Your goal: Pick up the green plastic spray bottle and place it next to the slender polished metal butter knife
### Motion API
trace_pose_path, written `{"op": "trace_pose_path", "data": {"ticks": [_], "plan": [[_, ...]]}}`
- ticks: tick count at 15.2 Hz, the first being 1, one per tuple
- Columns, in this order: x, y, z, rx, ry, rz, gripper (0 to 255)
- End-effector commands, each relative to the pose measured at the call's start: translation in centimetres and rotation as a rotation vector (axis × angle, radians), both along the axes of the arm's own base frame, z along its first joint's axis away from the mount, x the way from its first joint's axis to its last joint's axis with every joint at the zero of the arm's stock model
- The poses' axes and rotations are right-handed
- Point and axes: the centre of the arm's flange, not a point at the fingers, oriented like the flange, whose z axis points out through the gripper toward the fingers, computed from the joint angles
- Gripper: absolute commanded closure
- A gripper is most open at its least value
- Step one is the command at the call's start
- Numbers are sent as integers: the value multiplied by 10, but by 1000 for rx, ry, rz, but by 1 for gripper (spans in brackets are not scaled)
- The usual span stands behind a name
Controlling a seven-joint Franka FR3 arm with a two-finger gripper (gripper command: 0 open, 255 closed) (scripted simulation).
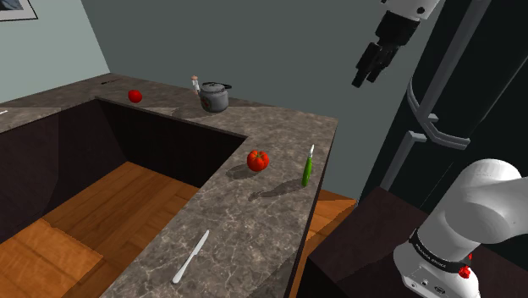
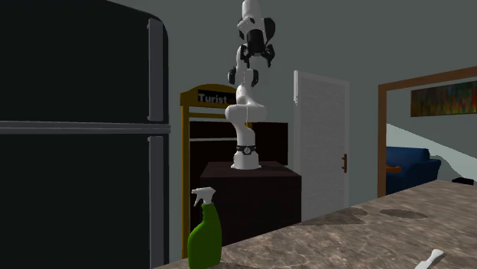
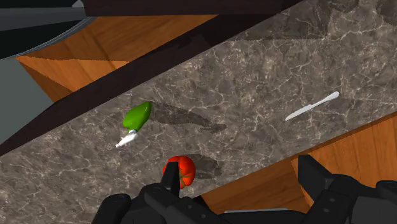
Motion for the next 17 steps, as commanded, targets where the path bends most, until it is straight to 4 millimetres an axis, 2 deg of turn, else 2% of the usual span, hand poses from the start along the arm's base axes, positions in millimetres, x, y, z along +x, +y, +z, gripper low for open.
{"op": "trace_pose_path", "data": {"ticks": [1, 9, 17], "plan": [[0, 0, 0, 0, 0, 0, 0], [97, -26, -58, 50, 112, -165, 0], [182, -64, -129, 100, 224, -331, 0]]}}
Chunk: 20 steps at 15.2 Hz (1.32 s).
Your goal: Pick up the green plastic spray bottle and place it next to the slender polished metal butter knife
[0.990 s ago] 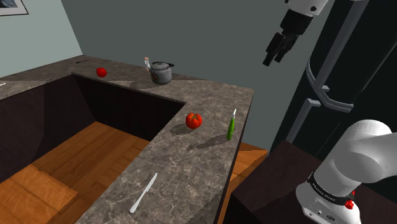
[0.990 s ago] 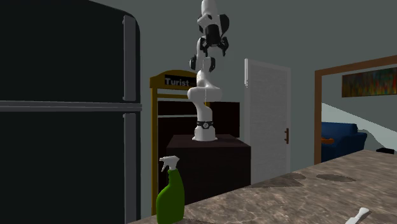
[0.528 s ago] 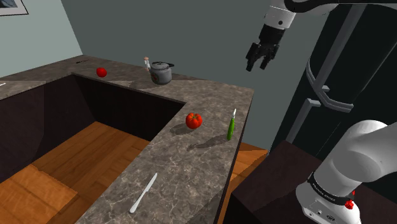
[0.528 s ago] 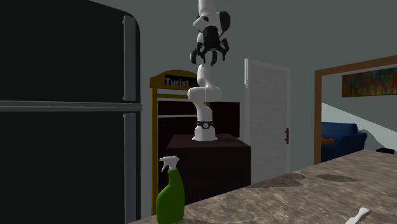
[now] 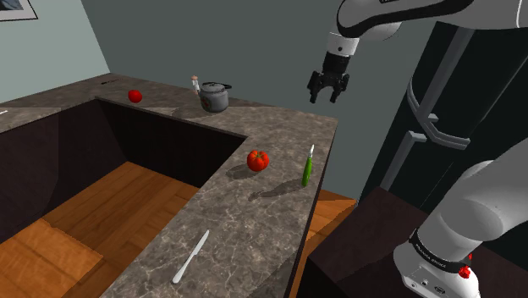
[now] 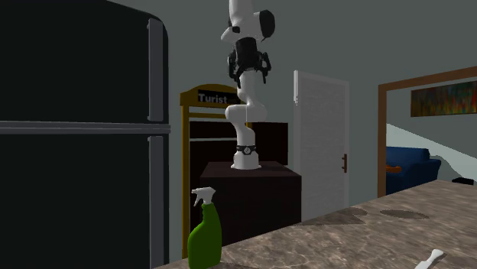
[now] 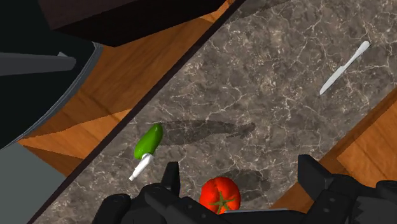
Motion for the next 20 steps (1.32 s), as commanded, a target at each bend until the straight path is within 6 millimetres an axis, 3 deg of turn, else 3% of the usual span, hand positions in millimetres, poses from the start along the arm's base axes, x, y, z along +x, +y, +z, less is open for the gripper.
{"op": "trace_pose_path", "data": {"ticks": [1, 11, 20], "plan": [[20, -12, -23, 13, 29, -43, 0], [101, -73, -128, 75, 169, -250, 0], [150, -134, -233, 132, 294, -436, 0]]}}
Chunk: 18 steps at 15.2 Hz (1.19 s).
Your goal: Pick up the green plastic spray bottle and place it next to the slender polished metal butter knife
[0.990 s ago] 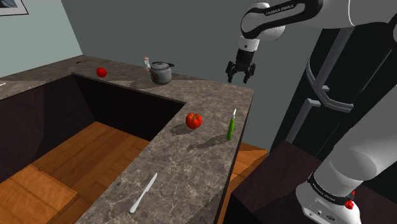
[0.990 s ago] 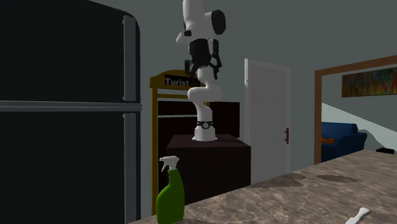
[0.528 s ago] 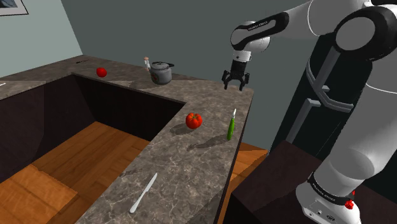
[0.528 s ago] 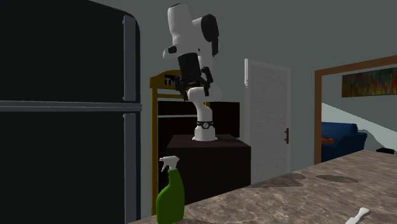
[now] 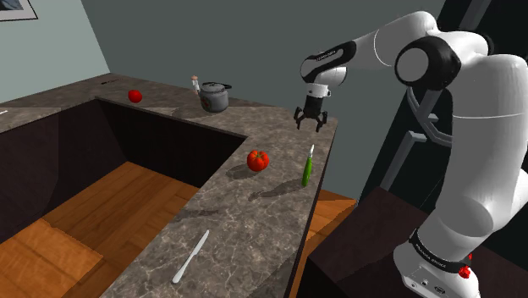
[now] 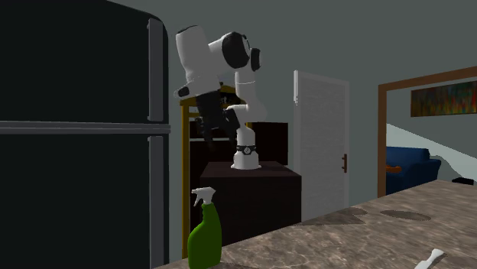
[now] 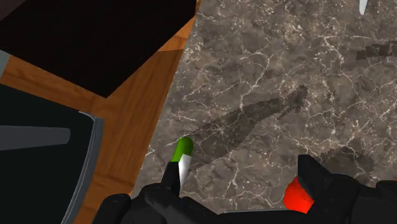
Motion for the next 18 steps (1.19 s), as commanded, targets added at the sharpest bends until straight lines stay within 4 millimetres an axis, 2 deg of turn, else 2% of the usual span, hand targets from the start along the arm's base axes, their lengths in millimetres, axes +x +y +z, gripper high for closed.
{"op": "trace_pose_path", "data": {"ticks": [1, 9, 16, 18], "plan": [[7, -14, -25, 13, 29, -42, 0], [26, -68, -126, 63, 141, -208, 0], [26, -113, -218, 107, 239, -352, 0], [24, -115, -233, 112, 250, -368, 0]]}}
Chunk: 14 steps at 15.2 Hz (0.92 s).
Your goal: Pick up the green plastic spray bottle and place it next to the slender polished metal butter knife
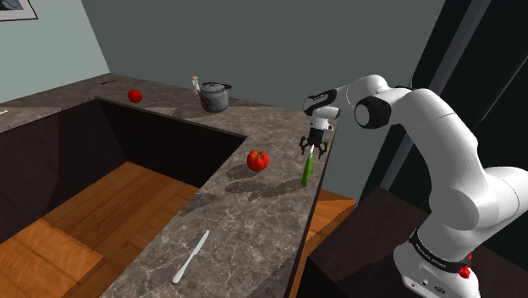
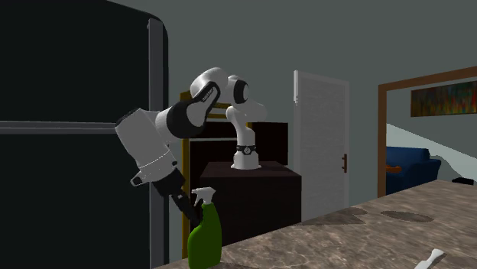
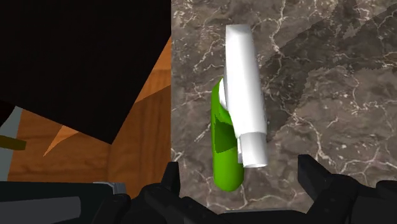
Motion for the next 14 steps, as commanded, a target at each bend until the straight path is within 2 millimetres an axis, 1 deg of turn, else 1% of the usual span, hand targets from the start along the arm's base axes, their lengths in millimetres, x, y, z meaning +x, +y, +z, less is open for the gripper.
{"op": "trace_pose_path", "data": {"ticks": [1, 7, 14], "plan": [[-2, 0, -13, 3, 5, -9, 0], [-9, 13, -38, 3, 5, -9, 0], [-9, 13, -38, 3, 5, -9, 0]]}}
